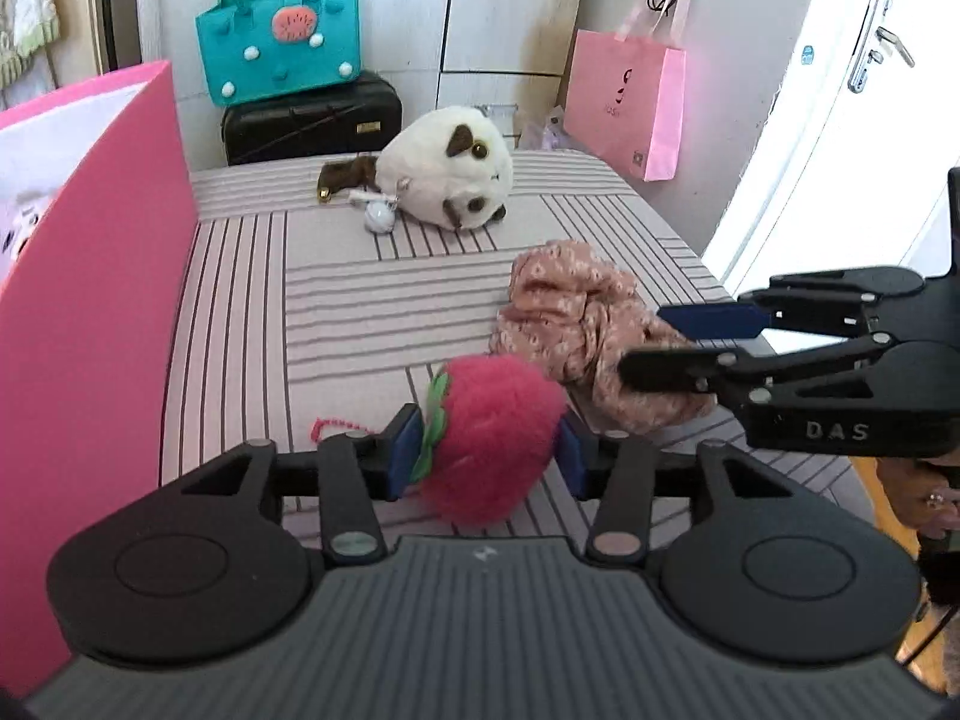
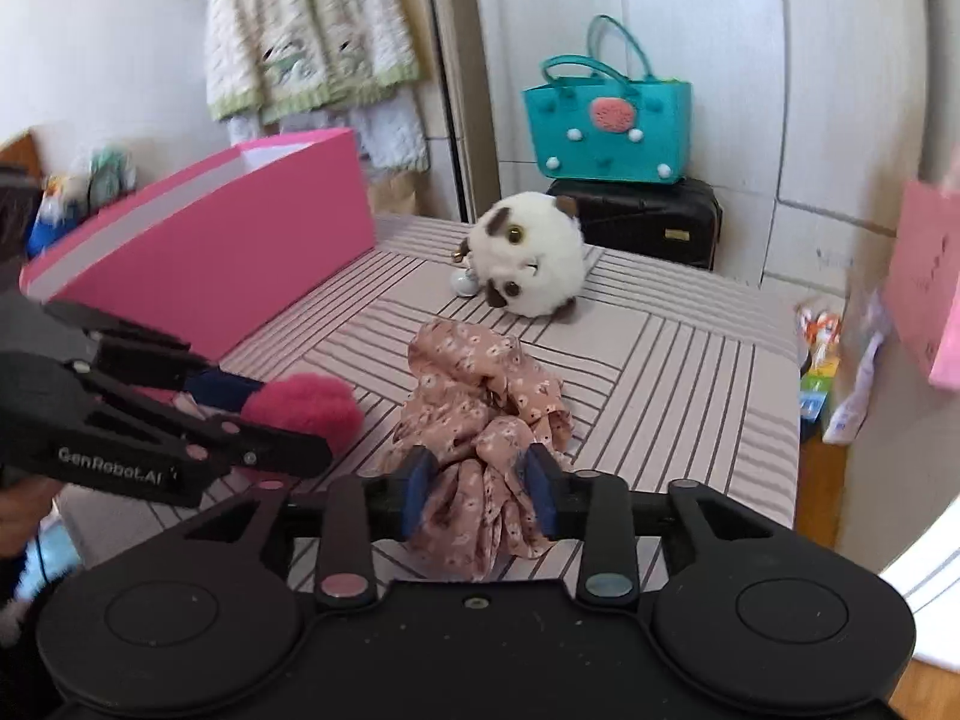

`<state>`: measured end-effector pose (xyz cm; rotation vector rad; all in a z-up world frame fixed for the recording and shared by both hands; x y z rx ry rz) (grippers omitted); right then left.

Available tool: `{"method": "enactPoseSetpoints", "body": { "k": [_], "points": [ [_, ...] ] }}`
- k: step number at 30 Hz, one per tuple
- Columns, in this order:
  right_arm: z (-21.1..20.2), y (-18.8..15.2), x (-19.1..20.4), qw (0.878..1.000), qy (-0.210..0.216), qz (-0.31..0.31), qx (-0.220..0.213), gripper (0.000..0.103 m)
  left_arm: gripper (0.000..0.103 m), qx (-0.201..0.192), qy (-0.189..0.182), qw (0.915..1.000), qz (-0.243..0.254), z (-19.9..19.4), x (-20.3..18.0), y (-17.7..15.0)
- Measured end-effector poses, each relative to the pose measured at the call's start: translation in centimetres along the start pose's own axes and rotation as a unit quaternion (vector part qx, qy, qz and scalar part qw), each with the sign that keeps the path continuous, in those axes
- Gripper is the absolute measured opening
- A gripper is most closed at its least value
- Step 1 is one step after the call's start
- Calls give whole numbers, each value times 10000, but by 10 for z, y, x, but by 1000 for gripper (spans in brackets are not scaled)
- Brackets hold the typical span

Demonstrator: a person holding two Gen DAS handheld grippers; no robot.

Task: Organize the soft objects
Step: 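Lift the strawberry plush with the left tool while the right tool lifts the scrunchie, then carry the strawberry plush with the left tool while the right tool carries the scrunchie over the pink box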

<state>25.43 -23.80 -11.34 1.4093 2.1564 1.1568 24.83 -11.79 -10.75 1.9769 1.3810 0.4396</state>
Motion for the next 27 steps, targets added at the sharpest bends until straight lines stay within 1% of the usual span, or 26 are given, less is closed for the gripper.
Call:
{"method": "enactPoseSetpoints", "body": {
  "k": [1,2,3,5,6,7,8,10,11,12,13,14,15,18,20,24,27],
  "points": [
    [0,-1,-2,9999,84,128,-34,48,48,-19,86,10000,40,2,0,1],
    [0,-2,-3,9996,167,209,-54,53,48,-12,137,9999,91,4,-1,0],
    [2,-2,-4,9995,182,246,-72,58,48,17,169,9998,125,6,-2,-1],
    [6,-2,-6,9997,82,210,-66,62,47,61,150,9998,70,10,-2,-4],
    [10,-2,-6,9999,23,166,-41,62,46,-8,168,9999,21,11,-2,-3],
    [13,-3,-5,9999,14,138,-13,62,38,-37,212,9998,-21,10,0,-3],
    [17,-4,-4,9999,21,120,22,62,37,-64,288,9996,-21,10,1,-2],
    [24,-6,-2,10000,8,82,52,61,35,-104,317,9994,69,7,0,-2],
    [26,-5,-1,10000,-46,35,-3,52,34,-108,325,9994,93,6,0,-2],
    [27,-5,1,9999,-114,-28,-63,37,34,-115,326,9993,115,3,-1,-2],
    [27,-5,3,9998,-178,-99,-77,33,34,-127,329,9993,130,0,-1,-1],
    [27,-4,5,9995,-260,-162,-94,25,34,-143,337,9992,149,-4,-2,0],
    [26,-4,5,9993,-341,-124,-94,21,34,-148,346,9991,175,-8,-2,1],
    [21,-4,4,9986,-449,283,-53,17,34,-49,272,9994,199,-17,-5,2],
    [14,-4,5,9981,-500,358,-72,17,34,29,194,9994,271,-22,-8,2],
    [-3,-5,11,9968,-529,590,-43,17,34,-54,200,9984,527,-43,-14,5],
    [-14,-7,15,9940,-564,932,126,17,34,-35,-28,9983,578,-60,-19,6]
  ]
}}
Point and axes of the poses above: each gripper's, at about its wrist camera, not at the fingertips, and z roughly the way its jaws point, x to its left, y to its top, the point moved 10 cm from there along z, roughly the way its jaws point, and after that the axes turned 3 degrees about y, right-handed, at the moved point
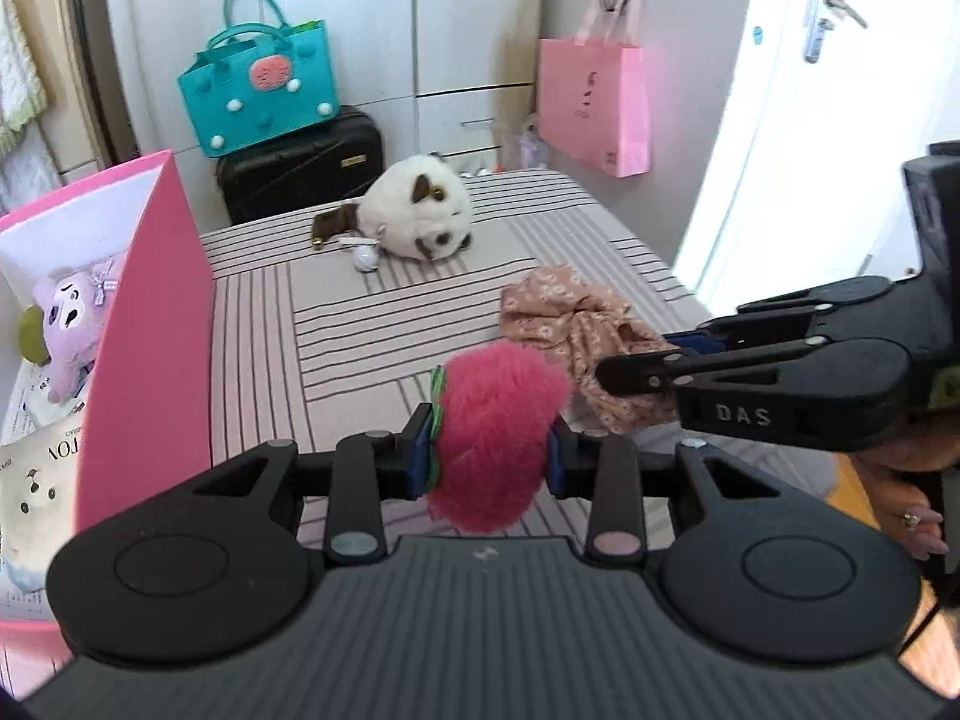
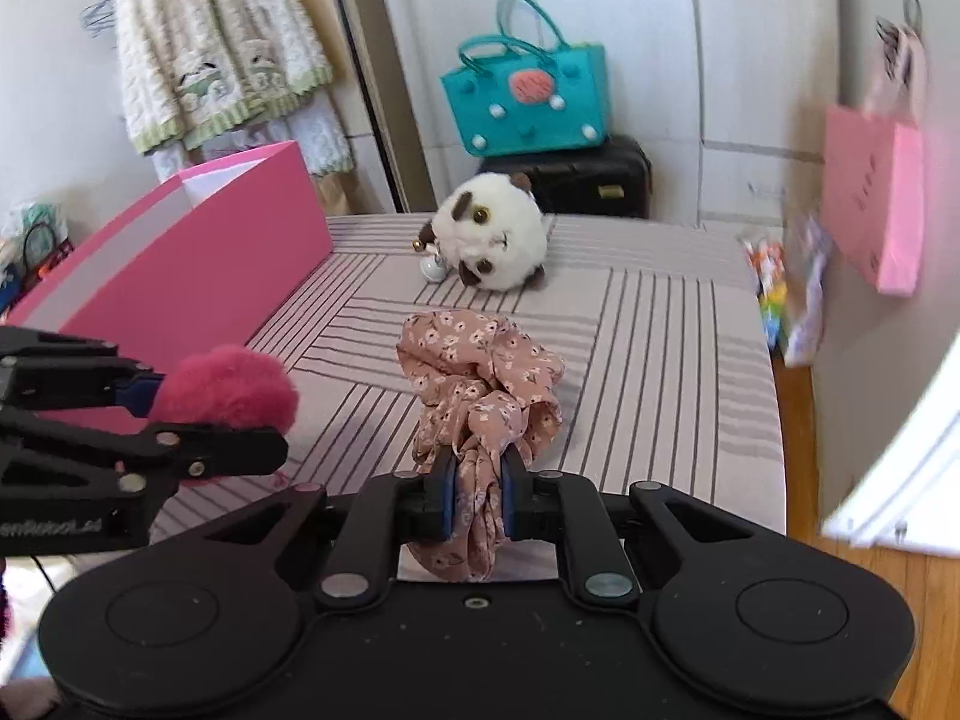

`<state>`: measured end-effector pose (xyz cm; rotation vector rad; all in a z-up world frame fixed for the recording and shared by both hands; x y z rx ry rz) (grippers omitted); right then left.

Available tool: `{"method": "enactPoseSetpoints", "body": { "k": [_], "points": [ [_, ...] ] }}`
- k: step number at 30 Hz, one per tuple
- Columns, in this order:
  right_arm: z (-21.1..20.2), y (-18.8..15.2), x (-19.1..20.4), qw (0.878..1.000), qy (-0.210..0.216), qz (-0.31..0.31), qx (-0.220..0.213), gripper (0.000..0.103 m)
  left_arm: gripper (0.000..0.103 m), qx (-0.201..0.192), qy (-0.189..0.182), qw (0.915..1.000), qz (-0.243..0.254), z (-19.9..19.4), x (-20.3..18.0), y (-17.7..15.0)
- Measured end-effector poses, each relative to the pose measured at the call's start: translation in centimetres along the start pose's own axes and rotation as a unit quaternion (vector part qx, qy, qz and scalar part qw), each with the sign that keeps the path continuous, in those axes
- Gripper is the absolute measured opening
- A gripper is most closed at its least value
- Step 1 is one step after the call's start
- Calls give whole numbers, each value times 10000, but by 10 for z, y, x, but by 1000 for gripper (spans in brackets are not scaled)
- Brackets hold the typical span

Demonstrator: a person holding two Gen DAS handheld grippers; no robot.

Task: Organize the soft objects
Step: 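Carry the strawberry plush with the left tool while the right tool carries the scrunchie over the pink box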

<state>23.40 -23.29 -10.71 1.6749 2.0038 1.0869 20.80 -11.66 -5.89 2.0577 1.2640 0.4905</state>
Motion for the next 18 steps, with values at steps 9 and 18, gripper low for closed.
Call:
{"method": "enactPoseSetpoints", "body": {
  "k": [9,18],
  "points": [
    [-36,2,26,9999,53,153,42,17,34,-32,-428,9990,80,-41,-4,-2],
    [-76,17,77,9983,500,-239,-154,18,34,-115,-640,9978,125,-86,19,3]
  ]
}}
Point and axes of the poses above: each gripper's, at about its wrist camera, not at the fingertips, and z roughly the way its jaws point, x to its left, y to its top, the point moved 10 cm from there along z, roughly the way its jaws point, and after that the axes turned 3 degrees about y, right-handed, at the moved point
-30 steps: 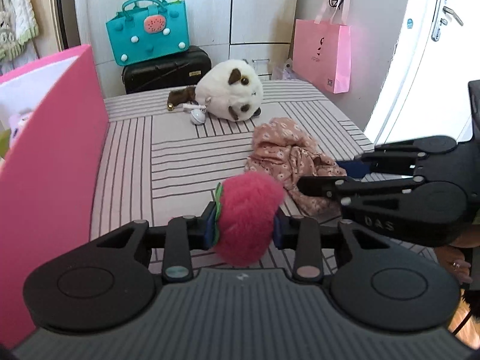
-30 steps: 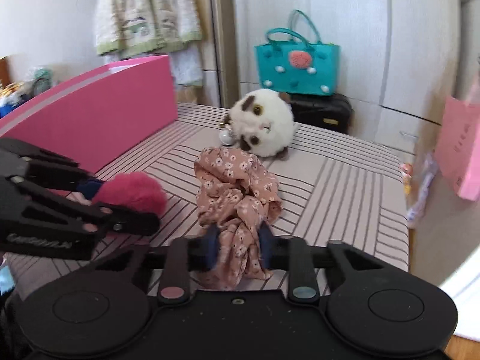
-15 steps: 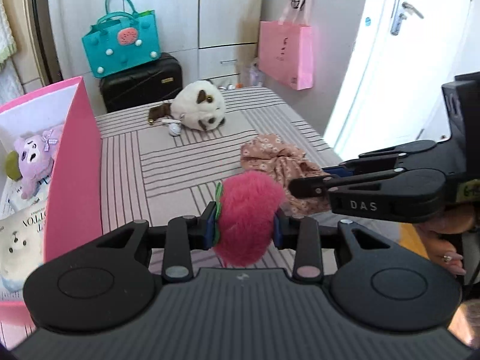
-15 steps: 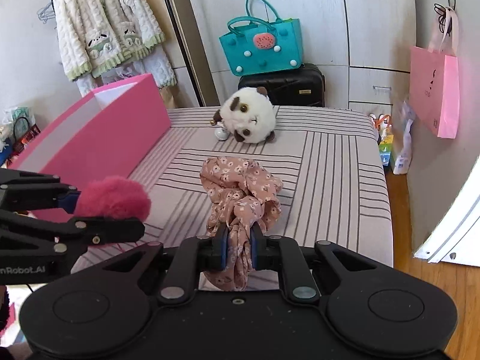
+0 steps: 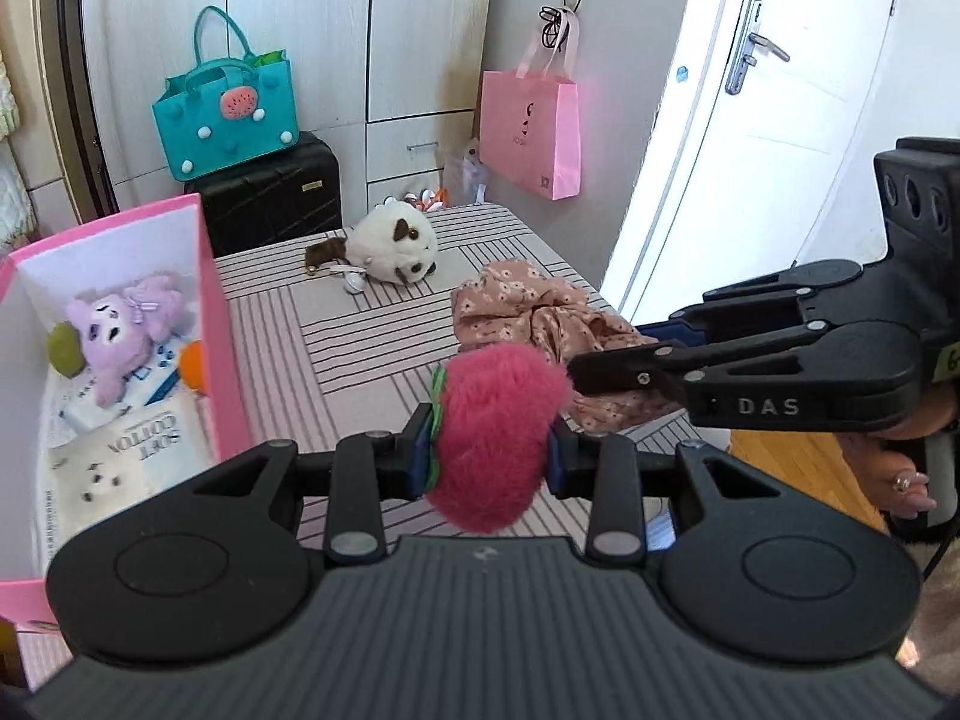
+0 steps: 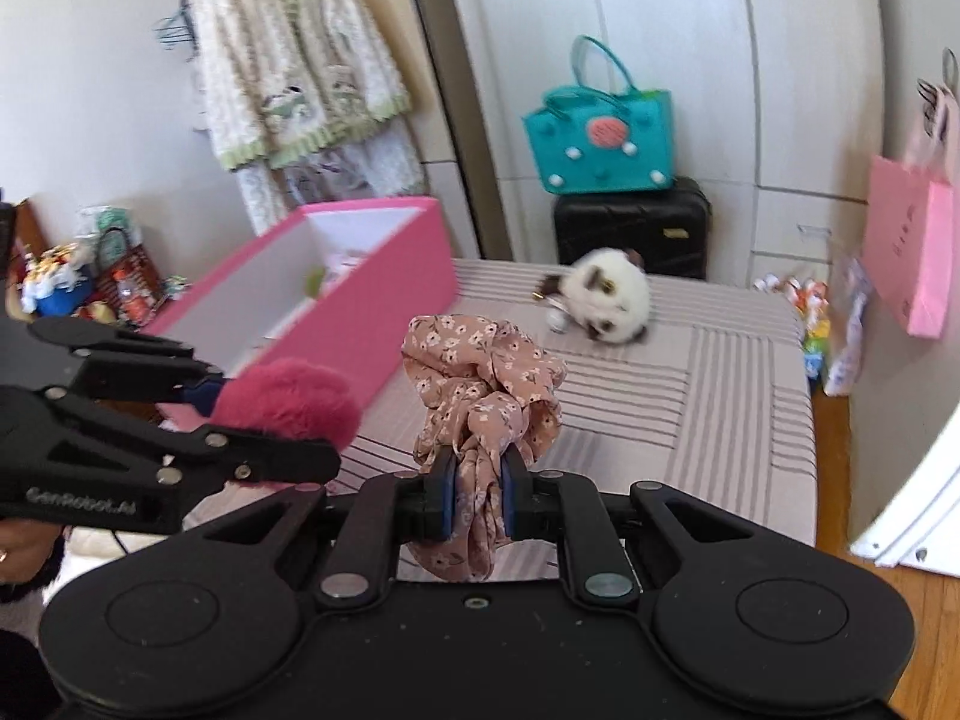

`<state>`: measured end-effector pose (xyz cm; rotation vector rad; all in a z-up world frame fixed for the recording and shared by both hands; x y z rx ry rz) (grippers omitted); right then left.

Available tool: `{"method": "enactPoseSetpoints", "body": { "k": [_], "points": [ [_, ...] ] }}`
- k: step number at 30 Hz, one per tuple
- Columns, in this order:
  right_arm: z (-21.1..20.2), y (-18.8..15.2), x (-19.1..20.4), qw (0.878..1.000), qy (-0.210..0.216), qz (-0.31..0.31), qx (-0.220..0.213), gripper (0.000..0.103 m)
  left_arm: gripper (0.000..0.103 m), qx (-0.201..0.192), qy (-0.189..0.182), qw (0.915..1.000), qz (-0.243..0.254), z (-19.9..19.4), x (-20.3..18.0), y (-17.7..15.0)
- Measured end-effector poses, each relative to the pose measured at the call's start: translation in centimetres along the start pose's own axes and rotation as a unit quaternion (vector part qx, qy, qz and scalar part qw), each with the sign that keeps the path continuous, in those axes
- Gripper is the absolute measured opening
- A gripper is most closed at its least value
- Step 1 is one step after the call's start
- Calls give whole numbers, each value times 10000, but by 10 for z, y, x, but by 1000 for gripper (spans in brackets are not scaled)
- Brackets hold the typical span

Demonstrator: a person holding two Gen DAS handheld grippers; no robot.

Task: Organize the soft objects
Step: 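Carry the strawberry plush with the left tool while the right tool carries the scrunchie over the pink box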

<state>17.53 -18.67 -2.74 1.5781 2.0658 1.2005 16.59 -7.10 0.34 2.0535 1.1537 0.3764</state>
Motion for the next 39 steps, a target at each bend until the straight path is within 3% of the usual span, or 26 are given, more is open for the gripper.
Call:
{"method": "enactPoseSetpoints", "body": {
  "k": [3,16,23,34,39],
  "points": [
    [-7,8,18,9997,142,-184,-53,18,34,38,-82,10000,7,-12,7,0],
    [-7,48,105,9879,302,-1512,-164,18,35,-277,564,9979,140,-68,50,2],
    [11,74,142,9807,484,-1864,-344,18,36,-320,893,9955,-14,-84,91,0],
    [70,107,169,9794,737,-1877,-51,18,37,36,1377,9903,-185,-64,166,-4],
    [110,113,162,9834,741,-1645,198,19,37,181,1883,9819,-88,-33,198,-18]
  ]
}}
Point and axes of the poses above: each gripper's, at about its wrist camera, not at the fingertips, and z roughly the way its jaws point, x to its left, y to its top, the point moved 10 cm from there along z, roughly the way its jaws point, and after that the axes turned 3 degrees about y, right-handed, at the moved point
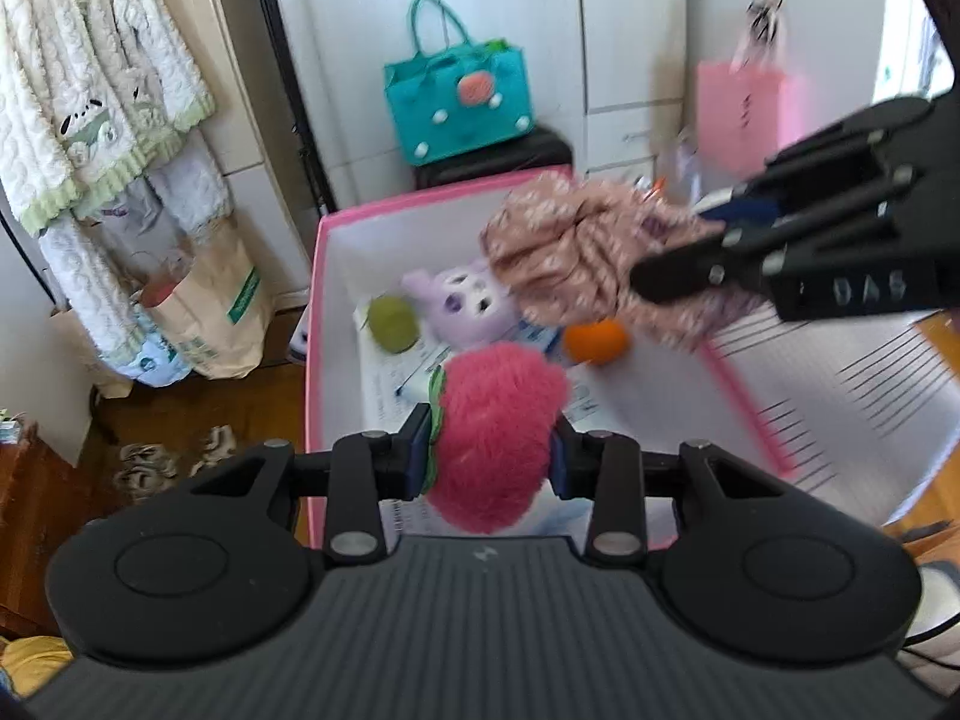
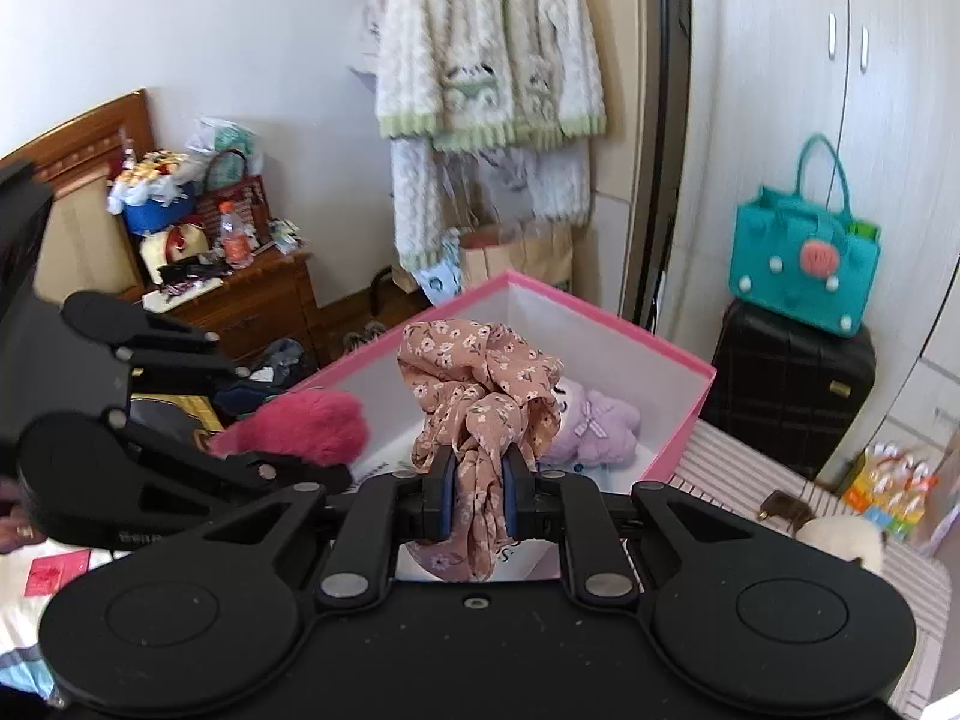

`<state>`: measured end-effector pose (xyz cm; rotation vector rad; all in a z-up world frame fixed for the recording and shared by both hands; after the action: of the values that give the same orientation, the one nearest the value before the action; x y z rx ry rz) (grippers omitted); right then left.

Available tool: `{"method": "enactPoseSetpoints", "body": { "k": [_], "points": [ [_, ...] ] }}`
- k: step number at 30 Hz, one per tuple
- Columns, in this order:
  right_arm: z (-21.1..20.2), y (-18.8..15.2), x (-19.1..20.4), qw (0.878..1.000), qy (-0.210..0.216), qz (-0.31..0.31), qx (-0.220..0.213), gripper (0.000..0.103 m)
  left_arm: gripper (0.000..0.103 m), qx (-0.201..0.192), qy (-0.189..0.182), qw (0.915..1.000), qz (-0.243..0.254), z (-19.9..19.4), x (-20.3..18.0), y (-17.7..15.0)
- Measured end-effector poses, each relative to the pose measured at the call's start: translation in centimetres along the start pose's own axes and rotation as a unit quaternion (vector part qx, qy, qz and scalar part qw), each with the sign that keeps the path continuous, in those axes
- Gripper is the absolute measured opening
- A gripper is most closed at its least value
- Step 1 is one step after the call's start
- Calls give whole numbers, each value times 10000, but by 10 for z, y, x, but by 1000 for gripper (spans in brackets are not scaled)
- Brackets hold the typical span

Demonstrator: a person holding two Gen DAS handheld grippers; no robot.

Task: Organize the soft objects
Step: 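Carry the strawberry plush with the left tool while the right tool carries the scrunchie over the pink box, then open the left tool over the pink box while the right tool opens to drop the scrunchie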

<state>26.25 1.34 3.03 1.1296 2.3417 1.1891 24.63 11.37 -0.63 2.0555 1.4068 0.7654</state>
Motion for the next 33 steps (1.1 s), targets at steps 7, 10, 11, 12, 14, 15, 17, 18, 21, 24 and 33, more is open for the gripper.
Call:
{"method": "enactPoseSetpoints", "body": {
  "k": [7,10,11,12,14,15,17,18,21,24,33],
  "points": [
    [54,-14,-19,9991,-246,25,340,19,38,309,9,9992,263,41,7,1],
    [69,-17,-29,9983,-358,13,464,19,38,351,69,9986,385,54,13,10],
    [73,-15,-33,9980,-414,-15,485,19,38,365,85,9985,390,58,14,13],
    [77,-14,-36,9976,-471,-50,497,18,38,370,114,9986,370,62,16,17],
    [82,-10,-41,9971,-581,-130,480,18,39,393,172,9987,291,72,22,21],
    [85,-7,-45,9964,-688,-167,459,18,39,413,172,9987,235,76,24,22],
    [89,-3,-51,9940,-965,-302,419,18,41,407,171,9990,101,81,29,23],
    [91,-1,-53,9921,-1107,-417,409,18,44,403,193,9990,68,82,31,23],
    [98,3,-59,9881,-1309,-646,476,19,63,257,299,9992,16,80,36,25],
    [105,6,-68,9856,-1445,-684,556,21,63,190,280,9994,-35,77,36,26],
    [90,12,-66,9931,-1063,-383,303,37,63,-95,131,9999,-5,44,28,33]
  ]
}}
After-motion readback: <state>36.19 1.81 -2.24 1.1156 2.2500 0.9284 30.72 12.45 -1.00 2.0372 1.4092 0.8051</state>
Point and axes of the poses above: each gripper's, at about its wrist camera, not at the fingertips, and z roughly the way its jaws point, x to its left, y to its top, the point moved 10 cm from there along z, roughly the way its jaws point, and after that the axes turned 3 degrees about y, right-handed, at the moved point
